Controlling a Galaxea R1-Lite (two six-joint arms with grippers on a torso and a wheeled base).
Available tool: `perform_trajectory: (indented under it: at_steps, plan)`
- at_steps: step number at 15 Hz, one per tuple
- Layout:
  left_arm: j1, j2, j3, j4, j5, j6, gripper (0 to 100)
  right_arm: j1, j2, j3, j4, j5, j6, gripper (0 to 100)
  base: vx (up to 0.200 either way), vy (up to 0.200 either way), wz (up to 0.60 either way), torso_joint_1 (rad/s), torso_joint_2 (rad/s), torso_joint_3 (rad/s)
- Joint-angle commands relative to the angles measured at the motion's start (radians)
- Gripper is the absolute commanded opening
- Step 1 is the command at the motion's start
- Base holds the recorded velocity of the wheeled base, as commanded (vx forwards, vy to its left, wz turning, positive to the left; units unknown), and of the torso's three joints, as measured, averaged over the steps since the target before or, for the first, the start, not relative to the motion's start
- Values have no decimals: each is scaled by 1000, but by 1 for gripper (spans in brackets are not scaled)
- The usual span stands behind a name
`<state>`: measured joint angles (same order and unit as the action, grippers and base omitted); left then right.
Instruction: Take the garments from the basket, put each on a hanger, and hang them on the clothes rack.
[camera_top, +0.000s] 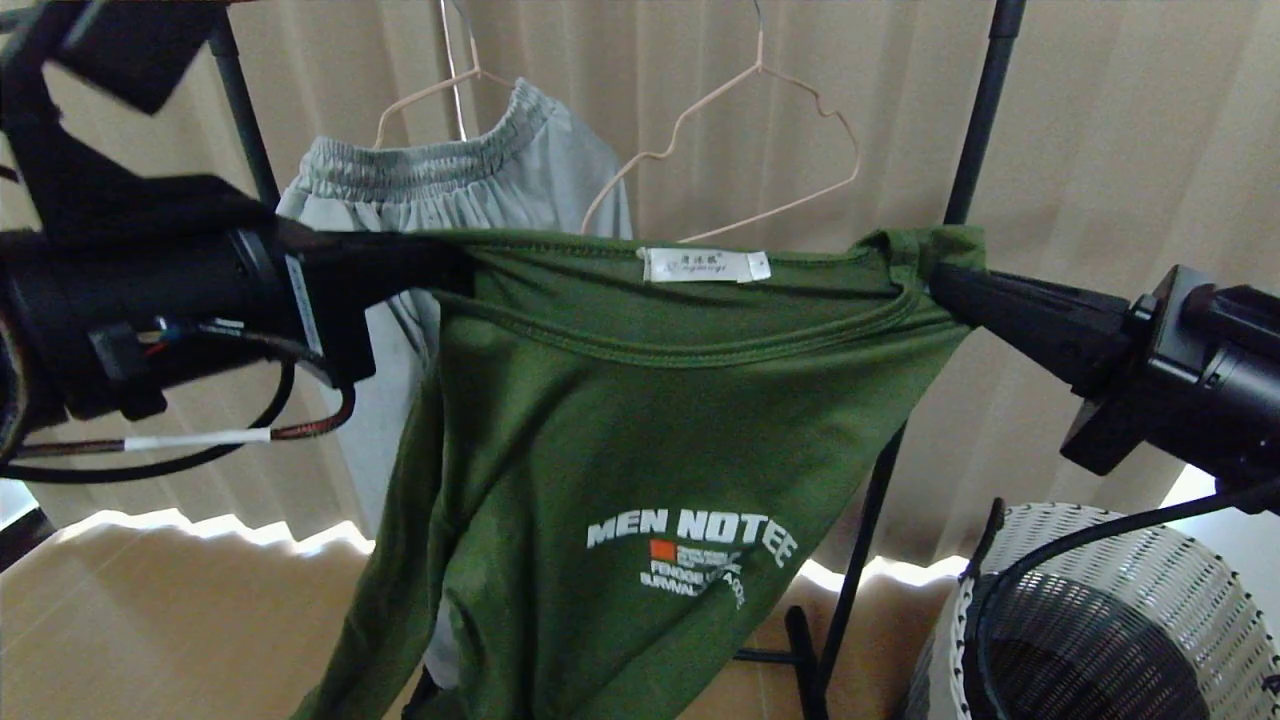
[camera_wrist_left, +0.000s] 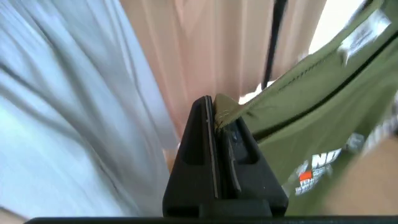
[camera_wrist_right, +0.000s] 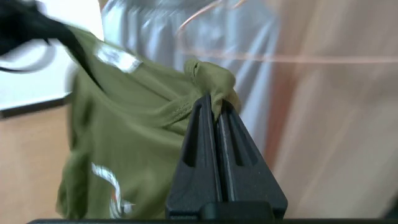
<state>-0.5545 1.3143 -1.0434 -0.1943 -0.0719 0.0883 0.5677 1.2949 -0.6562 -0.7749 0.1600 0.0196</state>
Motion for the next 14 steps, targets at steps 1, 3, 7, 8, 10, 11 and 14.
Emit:
perform_trajectory:
  at_steps: [1,3,7,8,10,11,14]
  plan:
    - [-12,91,-147,-7,1,1,0,-38,3,-20,-1,1,0,0,0,0,0,0,0,0]
    - [-47,102,-179,-7,1,-1,0,-48,-2,-7,-1,0,5,0,0,0,0,0,0,0]
    - [-74,99,-168,-8,4,1,0,-49,1,-11,-43,1,5,0,0,0,0,0,0,0]
    - [-74,99,-168,-8,4,1,0,-49,3,-13,-55,1,3,0,0,0,0,0,0,0]
    - [-73,91,-148,-8,4,1,0,-49,-2,-14,-66,1,3,0,0,0,0,0,0,0]
    - [-74,82,-125,-7,4,2,0,-49,-5,-17,-66,1,3,0,0,0,0,0,0,0]
    - [-73,65,-70,-8,4,18,0,-48,6,-40,-72,4,3,0,0,0,0,0,0,0]
